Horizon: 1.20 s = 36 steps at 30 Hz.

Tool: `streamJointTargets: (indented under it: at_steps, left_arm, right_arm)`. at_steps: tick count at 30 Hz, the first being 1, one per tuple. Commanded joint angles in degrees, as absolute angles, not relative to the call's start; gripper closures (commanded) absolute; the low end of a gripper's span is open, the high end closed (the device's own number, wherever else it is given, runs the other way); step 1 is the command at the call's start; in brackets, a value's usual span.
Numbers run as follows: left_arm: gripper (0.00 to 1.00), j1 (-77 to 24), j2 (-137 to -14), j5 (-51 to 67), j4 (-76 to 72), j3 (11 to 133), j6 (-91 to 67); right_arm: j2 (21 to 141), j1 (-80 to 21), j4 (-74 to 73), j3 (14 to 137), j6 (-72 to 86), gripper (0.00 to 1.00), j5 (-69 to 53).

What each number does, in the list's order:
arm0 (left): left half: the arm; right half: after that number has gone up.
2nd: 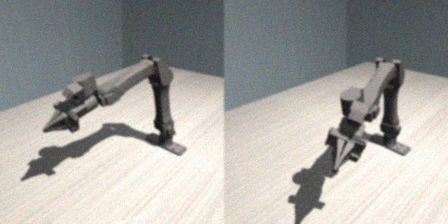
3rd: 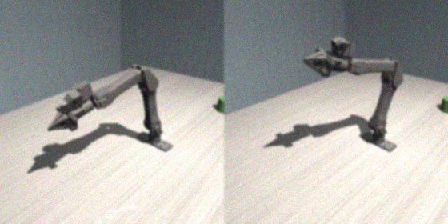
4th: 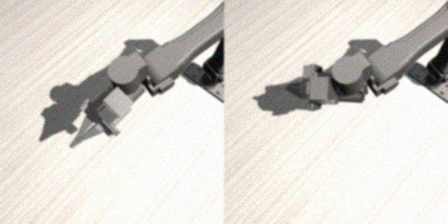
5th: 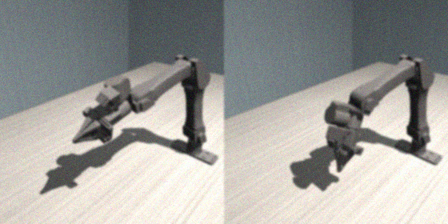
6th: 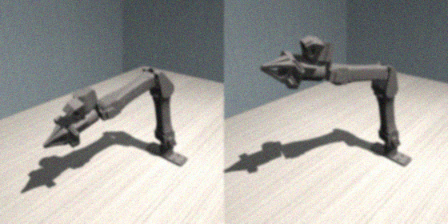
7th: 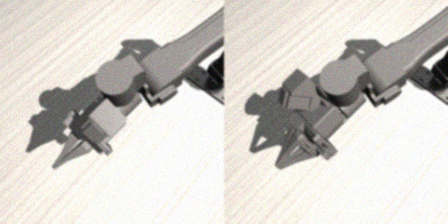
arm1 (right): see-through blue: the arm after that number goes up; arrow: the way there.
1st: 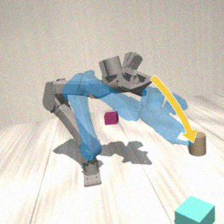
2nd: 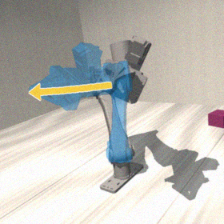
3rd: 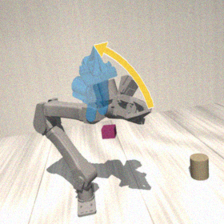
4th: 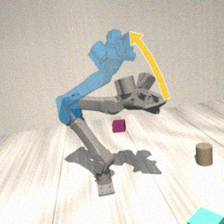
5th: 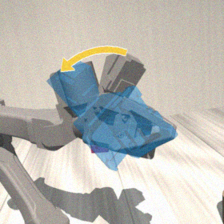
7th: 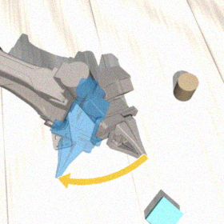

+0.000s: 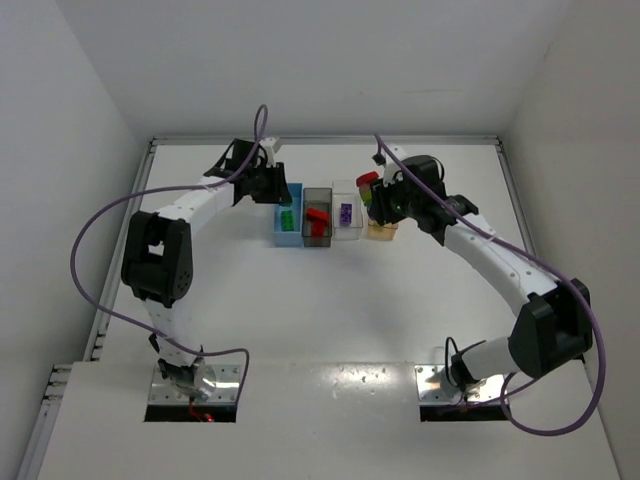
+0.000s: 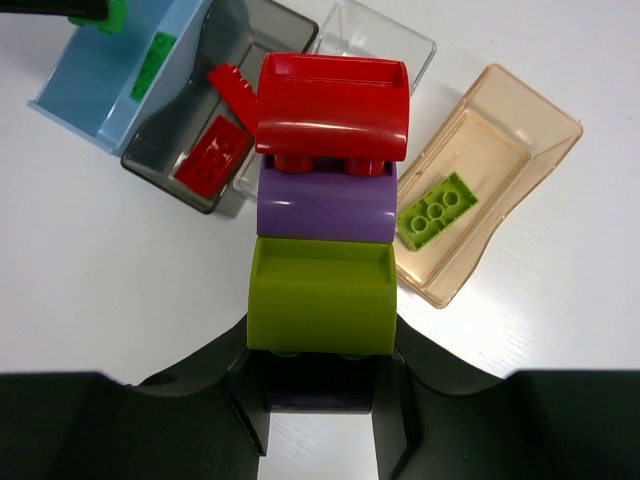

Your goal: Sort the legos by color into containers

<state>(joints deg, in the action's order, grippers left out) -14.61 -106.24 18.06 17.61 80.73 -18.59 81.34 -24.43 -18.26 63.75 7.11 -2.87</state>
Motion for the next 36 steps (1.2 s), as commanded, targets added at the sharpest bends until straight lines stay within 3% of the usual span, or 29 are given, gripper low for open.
streamJointTargets:
  at_steps: [1,7,10,14,20,26,30,36]
  left_arm:
    - [0.73,-14.94,-107.13,13.19,18.46,84.02,-17.4]
    - [0.43,-16.52,-108.72,12.66,19.51,85.16,-16.87]
    - [0.33,-16.52,-108.72,13.27,19.51,85.17,-16.35]
    - [0.32,-16.52,-106.45,21.41,19.51,85.69,-13.46]
    - [0.31,-12.13,-98.27,59.5,17.14,80.34,-5.9]
    - [0.28,-9.4,-94.05,79.68,16.61,74.8,-4.57]
    - [0.27,-8.79,-91.06,81.21,16.61,70.68,-4.04]
    - [0.26,-9.32,-89.21,79.46,16.61,68.2,-2.2]
  right_arm:
    - [78.93,-22.77,-17.31,63.9,7.47,0.99,-9.83]
    - [79.98,-20.83,-18.54,63.9,6.25,0.95,-18.97]
    - [80.76,-19.6,-19.16,65.12,5.63,0.95,-22.13]
    - [82.88,-19.6,-21.27,66.18,2.64,0.94,-28.2]
    - [88.58,-19.07,-26.88,69.16,-8.86,0.91,-45.15]
    - [99.46,-19.07,-45.58,79.7,-25.38,0.88,-61.94]
    - [106.94,-19.07,-64.19,88.66,-38.98,0.86,-66.7]
    - [112.06,-19.07,-77.59,94.91,-48.16,0.86,-70.49]
